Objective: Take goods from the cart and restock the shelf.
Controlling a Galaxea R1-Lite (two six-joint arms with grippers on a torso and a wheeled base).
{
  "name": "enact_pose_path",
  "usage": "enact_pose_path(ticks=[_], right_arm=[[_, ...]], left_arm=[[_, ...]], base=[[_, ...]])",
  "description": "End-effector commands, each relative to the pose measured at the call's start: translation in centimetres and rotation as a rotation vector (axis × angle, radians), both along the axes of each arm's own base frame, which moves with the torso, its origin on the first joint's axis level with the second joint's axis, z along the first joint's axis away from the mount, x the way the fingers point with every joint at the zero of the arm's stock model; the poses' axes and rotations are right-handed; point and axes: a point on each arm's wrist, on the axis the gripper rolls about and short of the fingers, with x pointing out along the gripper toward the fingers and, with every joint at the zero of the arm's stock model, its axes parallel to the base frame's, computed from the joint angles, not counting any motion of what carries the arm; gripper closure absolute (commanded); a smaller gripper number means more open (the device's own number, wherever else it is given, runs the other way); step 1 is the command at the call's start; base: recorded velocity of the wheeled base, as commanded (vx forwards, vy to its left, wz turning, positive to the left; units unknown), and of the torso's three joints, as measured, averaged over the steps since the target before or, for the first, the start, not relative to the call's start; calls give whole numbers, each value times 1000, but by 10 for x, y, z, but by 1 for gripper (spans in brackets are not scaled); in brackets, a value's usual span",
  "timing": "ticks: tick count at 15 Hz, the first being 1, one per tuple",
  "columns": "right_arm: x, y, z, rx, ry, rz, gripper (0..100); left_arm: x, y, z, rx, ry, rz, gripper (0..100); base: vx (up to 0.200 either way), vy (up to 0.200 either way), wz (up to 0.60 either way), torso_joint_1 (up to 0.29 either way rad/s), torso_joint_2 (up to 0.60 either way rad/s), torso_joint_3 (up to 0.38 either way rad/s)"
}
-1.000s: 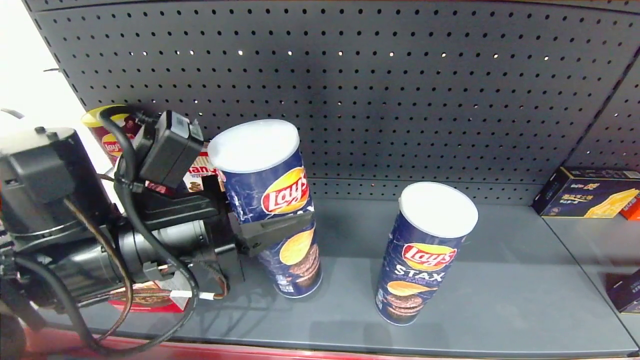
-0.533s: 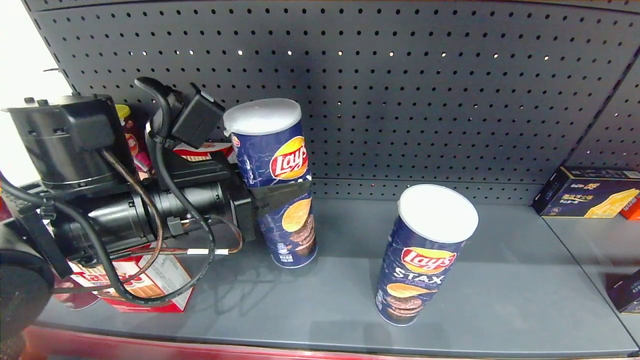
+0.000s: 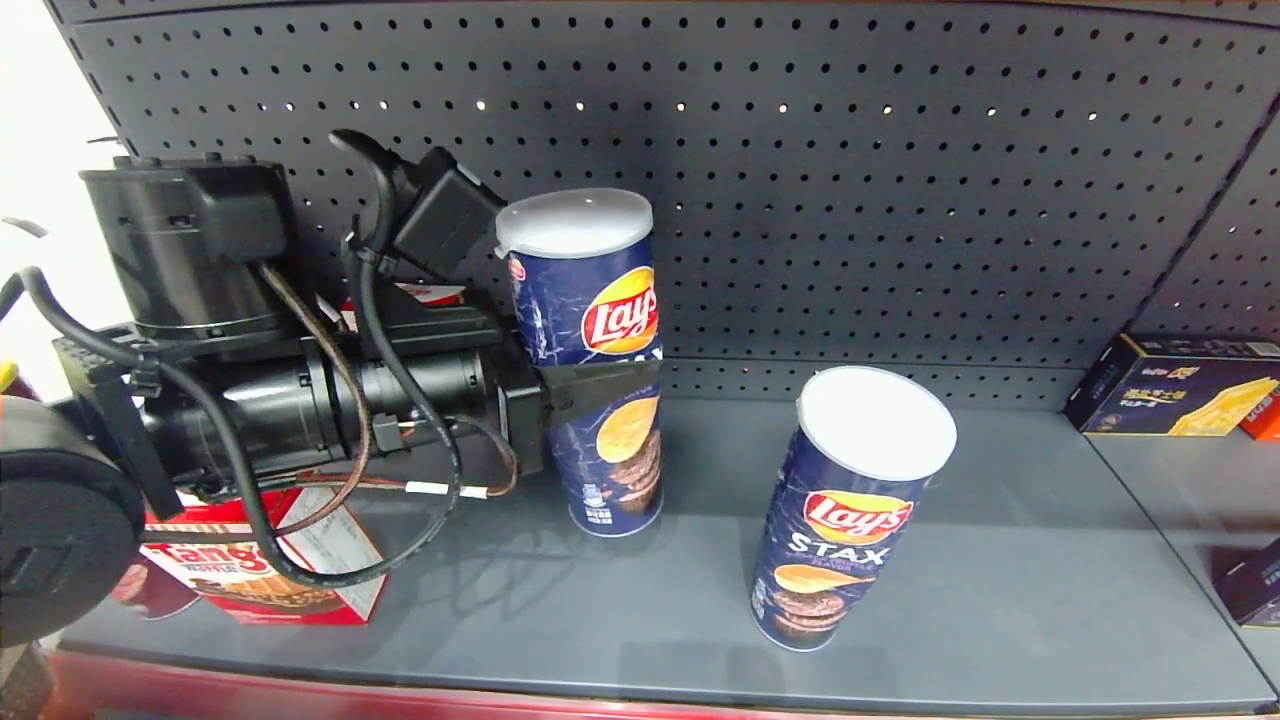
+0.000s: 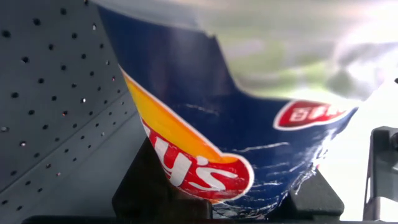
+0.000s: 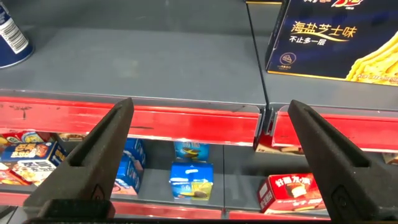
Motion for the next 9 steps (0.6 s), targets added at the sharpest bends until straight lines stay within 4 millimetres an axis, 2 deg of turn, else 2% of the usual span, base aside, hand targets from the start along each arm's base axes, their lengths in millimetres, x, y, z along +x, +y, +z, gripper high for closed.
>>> enact_pose_path(ticks=[1,2,4,9], right_arm=[[0,0,0,0,2,1,0],[0,0,0,0,2,1,0],[0,0,0,0,2,1,0],[0,0,0,0,0,1,0]], left_arm=[[12,-7,-8,15,16,-6,100],[12,-7,-8,15,16,-6,100],[27,-16,-16,51,-24,-88,100],[50,-31,-23,65,-41,-104,100]], base=[[0,0,0,0,0,0],[0,0,0,0,0,0],[0,0,0,0,0,0],[0,0,0,0,0,0]])
